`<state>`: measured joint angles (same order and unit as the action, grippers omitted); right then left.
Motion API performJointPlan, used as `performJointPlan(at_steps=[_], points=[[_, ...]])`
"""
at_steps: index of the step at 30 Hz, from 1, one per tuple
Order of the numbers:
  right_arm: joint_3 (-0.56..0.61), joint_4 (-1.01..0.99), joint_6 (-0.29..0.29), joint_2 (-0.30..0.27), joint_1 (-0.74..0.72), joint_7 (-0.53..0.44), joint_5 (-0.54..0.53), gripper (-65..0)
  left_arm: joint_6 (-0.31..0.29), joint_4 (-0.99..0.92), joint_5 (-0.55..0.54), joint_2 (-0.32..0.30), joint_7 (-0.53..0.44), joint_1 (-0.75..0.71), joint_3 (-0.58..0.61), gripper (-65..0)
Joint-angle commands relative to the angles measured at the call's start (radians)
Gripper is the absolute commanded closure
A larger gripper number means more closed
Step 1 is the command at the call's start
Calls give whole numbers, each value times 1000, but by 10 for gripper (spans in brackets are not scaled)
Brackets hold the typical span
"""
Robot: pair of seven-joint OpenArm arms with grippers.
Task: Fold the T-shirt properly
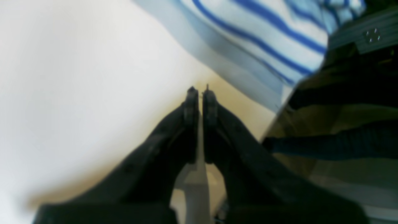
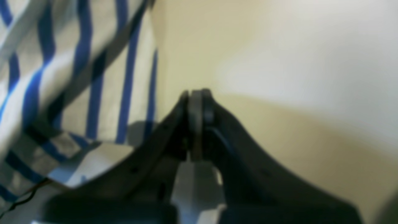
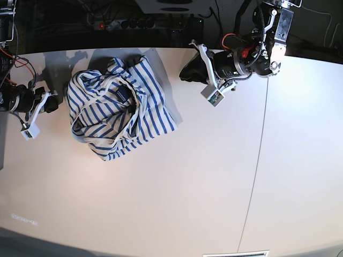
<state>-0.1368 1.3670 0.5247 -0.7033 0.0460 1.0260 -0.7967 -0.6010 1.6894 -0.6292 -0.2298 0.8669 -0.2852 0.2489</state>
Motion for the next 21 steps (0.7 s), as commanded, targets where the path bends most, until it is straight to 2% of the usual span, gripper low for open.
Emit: performJointPlan(at_steps=[1, 7, 12, 17, 21], points=[[-12, 13, 0, -22, 4, -11, -17, 0, 13, -2, -14, 0, -22, 20, -2, -39], [-12, 16, 15, 35, 35, 0, -35, 0, 13, -166, -14, 3, -29, 151, -1, -39], [-12, 18, 22, 87, 35, 9, -50, 0, 13, -303, -18, 31, -8, 252, 0, -39], [-12, 18, 23, 128, 35, 27, -56, 0, 12, -370, -17, 68, 22, 280, 0, -39], [-12, 19, 22, 136, 56, 30, -61, 0, 12, -384, -6, 106, 24, 283, 10, -39]])
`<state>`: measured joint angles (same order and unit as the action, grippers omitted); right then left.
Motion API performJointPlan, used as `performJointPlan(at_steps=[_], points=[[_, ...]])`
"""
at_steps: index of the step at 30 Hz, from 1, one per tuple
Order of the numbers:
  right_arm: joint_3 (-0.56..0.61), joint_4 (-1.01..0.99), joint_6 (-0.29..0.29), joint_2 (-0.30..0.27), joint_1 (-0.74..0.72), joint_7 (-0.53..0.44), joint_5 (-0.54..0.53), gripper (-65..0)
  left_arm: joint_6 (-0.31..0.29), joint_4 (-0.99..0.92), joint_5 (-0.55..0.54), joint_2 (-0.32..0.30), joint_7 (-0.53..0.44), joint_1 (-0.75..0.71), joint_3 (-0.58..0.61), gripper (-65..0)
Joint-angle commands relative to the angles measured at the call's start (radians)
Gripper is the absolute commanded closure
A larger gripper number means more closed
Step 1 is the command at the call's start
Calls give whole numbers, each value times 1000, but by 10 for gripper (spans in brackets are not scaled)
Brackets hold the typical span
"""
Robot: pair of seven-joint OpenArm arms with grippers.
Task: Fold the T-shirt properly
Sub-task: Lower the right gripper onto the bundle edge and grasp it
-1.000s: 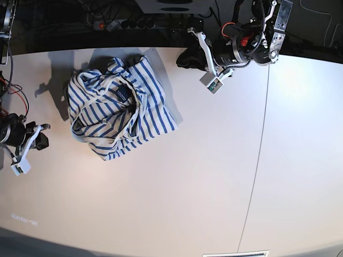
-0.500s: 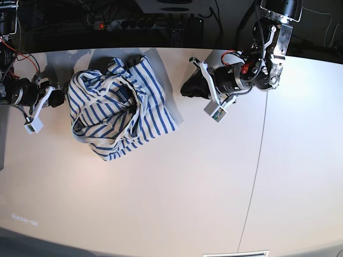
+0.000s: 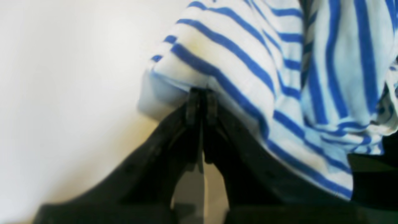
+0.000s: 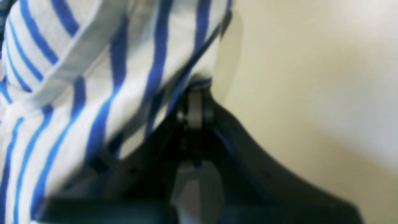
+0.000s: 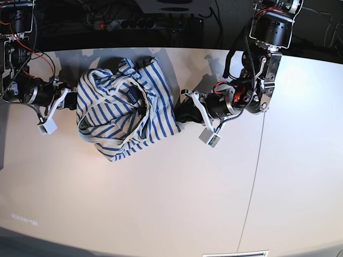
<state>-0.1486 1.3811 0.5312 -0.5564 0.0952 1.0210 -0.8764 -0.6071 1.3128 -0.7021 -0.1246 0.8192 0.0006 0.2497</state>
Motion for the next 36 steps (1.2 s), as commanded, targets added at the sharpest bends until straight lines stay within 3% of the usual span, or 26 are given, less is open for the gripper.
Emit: performJointPlan(at_steps=[1, 11, 18, 24, 27, 30, 36], points=[[0, 6, 16, -11, 20, 34, 16, 0, 18, -7, 80, 10, 72, 3, 19, -39], [0, 165, 16, 41, 215, 31, 24, 0, 19, -150, 167, 48, 21, 201, 258, -39], [0, 296, 16, 164, 318, 26, 24, 0, 19, -344, 230, 156, -42, 375, 378, -39], [0, 352, 16, 271, 312, 26, 35, 0, 26, -372, 250, 213, -51, 475, 414, -39], [0, 370, 16, 265, 313, 27, 36, 0, 68, -371, 246, 210, -29, 549, 397, -39], [0, 385, 17, 245, 313, 31, 35, 0, 72, -363, 219, 203, 37, 621, 335, -39], [0, 459, 24, 177, 339, 51, 21, 0, 67, -220, 28, 132, 254, 673, 180, -39]])
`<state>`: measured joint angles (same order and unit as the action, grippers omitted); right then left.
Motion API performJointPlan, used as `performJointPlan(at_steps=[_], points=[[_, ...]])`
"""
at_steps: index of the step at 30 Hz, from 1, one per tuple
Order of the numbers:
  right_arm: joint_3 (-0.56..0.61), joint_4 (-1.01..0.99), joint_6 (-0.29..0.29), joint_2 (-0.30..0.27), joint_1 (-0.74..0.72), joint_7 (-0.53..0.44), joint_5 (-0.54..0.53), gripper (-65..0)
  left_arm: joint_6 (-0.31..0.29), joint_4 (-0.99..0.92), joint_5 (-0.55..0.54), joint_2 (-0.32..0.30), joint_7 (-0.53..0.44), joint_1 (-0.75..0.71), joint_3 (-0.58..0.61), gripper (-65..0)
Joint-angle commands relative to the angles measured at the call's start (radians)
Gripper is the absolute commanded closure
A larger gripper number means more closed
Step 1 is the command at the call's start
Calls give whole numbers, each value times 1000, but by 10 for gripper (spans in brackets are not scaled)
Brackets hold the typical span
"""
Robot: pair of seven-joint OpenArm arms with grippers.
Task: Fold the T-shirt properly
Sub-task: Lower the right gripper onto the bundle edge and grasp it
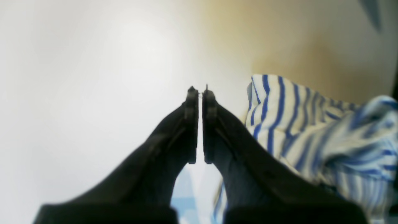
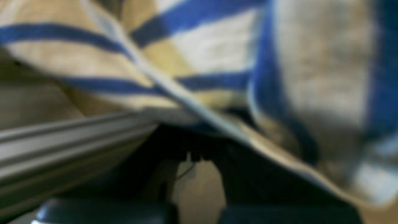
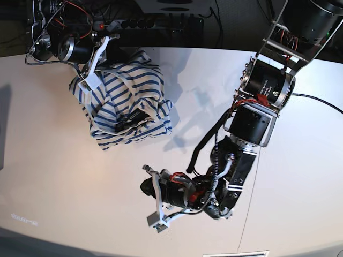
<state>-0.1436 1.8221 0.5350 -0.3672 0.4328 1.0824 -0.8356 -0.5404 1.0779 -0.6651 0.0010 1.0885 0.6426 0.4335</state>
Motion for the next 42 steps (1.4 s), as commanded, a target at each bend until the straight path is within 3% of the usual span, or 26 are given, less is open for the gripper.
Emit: performJointPlan(at_steps=[1, 8, 14, 23, 31, 42], points=[[-5, 31, 30, -29, 11, -8, -31, 0, -17, 38, -40, -18, -2, 29, -6, -39], [-5, 204, 58, -149, 120, 6, -89, 0, -56, 250, -234, -189, 31, -101, -6, -39], [-37, 297, 64, -164, 121, -41, -62, 0, -78, 463, -290, -266, 40, -273, -6, -39], [-52, 196, 64, -164, -89, -100, -19, 0, -78, 645, -289, -282, 37, -431, -10, -39], [89, -45, 64, -164, -296, -127, 35, 0, -78, 665, -318, -282, 39, -447, -74, -39], [100, -326, 64, -162, -544, -187, 103, 0, -131, 673, -564, -303, 158, -502, -234, -39]])
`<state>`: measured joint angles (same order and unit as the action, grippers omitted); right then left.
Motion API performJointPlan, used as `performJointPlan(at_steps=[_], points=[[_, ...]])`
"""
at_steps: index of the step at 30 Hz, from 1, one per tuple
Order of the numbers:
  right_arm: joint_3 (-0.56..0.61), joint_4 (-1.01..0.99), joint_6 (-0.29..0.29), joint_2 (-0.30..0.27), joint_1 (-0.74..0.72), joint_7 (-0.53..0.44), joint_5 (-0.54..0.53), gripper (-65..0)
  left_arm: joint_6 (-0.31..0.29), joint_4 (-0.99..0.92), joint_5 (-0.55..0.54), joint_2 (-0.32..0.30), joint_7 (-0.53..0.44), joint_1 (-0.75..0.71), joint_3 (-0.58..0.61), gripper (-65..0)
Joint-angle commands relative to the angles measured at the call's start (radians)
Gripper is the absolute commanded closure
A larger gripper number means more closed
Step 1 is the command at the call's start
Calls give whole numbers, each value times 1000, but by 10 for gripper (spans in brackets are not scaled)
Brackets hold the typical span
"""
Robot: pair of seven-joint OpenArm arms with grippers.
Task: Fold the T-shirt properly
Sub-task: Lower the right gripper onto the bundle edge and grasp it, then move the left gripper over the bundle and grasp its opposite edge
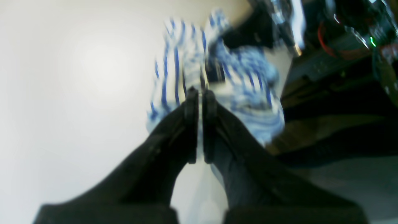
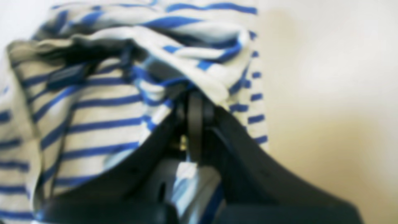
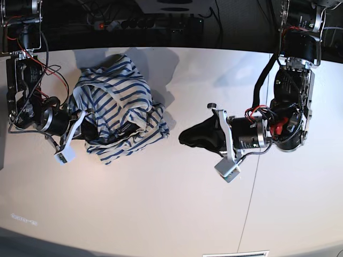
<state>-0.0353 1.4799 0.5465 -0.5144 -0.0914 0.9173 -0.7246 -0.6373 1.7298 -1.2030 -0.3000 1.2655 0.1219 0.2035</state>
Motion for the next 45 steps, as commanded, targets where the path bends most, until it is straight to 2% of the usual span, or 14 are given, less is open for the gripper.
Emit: performJointPlan(at_steps=[1, 5, 13, 15, 19, 20, 23, 25, 28, 33, 38, 45], points=[[-8, -12, 52, -14, -37, -28, -8, 0, -42, 25, -55, -2, -8, 5, -6, -39], [-8, -87, 52, -14, -91, -48, -8, 0, -61, 77, -125, 0, 18, -63, -6, -39], [-8, -78, 52, -14, -106, -43, -16, 0, -61, 203, -91, 4, 10, -189, -6, -43], [-8, -55, 52, -14, -105, -28, -16, 0, -61, 203, -64, 7, -2, -216, -6, -64], [-8, 56, 52, -14, -105, 27, -20, 0, -61, 205, -52, 15, -17, -257, -6, -155], [-8, 87, 52, -15, -105, 41, -19, -15, -61, 207, -50, 27, -17, -266, -6, -162], [-8, 147, 52, -14, -105, 51, -18, -221, -61, 209, -15, 77, -30, -296, -6, -171], [-8, 161, 52, -14, -106, 31, 15, -287, -61, 209, 43, 105, -58, -319, -6, -219], [-8, 161, 48, -16, -106, 10, 105, -298, -61, 209, 127, 116, -106, -344, -6, -300], [-10, 161, 40, -47, -105, 6, 115, -298, -61, 209, 214, 119, -171, -356, -6, -303], [-11, 161, 40, -72, -119, 7, 76, -305, -61, 209, 221, 123, -170, -361, -6, -303], [-18, 129, 40, -72, -150, 12, 61, -316, -61, 209, 212, 123, -170, -390, -6, -302]])
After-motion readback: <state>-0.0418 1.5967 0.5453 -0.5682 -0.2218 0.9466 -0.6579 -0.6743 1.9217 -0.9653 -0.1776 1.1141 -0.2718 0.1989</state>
